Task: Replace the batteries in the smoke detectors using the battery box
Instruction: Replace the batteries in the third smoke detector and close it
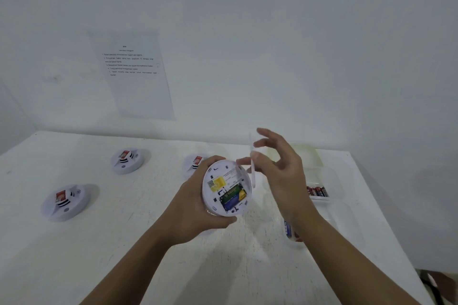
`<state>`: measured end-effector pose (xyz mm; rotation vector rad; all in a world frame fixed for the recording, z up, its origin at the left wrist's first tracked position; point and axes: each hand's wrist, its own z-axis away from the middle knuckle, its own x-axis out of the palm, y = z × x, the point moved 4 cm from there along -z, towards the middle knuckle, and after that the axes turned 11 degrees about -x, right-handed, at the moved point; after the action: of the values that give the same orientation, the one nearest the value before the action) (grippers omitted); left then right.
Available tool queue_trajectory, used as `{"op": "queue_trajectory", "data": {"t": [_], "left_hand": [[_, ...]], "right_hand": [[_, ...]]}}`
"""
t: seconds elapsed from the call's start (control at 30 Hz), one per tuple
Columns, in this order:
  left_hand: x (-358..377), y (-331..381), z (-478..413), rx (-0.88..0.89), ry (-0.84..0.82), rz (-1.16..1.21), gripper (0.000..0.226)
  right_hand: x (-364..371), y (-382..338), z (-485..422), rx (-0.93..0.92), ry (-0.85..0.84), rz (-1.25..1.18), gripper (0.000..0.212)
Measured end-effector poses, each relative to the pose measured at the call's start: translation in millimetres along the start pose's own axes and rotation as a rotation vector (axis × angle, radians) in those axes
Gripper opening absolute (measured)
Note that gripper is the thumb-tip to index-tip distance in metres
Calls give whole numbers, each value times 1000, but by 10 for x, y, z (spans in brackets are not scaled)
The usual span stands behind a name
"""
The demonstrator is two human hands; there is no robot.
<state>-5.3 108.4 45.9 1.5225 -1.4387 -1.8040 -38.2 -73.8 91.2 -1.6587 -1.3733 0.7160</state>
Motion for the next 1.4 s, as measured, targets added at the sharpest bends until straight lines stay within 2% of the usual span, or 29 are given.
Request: {"op": "queue_trajectory", "data": {"t": [0.17, 0.27, 0.4, 0.5, 0.67, 0.77, 0.97, 1.2, 1.4], "left_hand": [[-186, -60, 55, -8, 83, 49, 92], [-266, -90, 96, -27, 100, 81, 94], [-312, -107, 137, -48, 109, 102, 94], [-327, -101, 166, -49, 110, 108, 95], [-288, -129, 197, -71, 93, 124, 98], [-238, -167, 218, -95, 82, 121, 100], [-119, -272, 284, -146, 42, 115, 98], [-92, -334, 331, -159, 22, 119, 98], [-116, -261, 289, -135, 18, 109, 97]], "right_hand": [[-117, 68, 22, 97, 13, -100, 37], [-193, 137, 130, 132, 3, -81, 31], [-275, 304, 330, 87, -129, 189, 28], [-301, 422, 468, 102, -259, 263, 29], [-319, 619, 697, 105, -587, 601, 36], [-327, 748, 804, 75, -709, 730, 37], [-253, 895, 892, -200, -873, 1039, 38], [-169, 1009, 965, -254, -1033, 1276, 31], [-158, 987, 901, -243, -1044, 1258, 29]]}}
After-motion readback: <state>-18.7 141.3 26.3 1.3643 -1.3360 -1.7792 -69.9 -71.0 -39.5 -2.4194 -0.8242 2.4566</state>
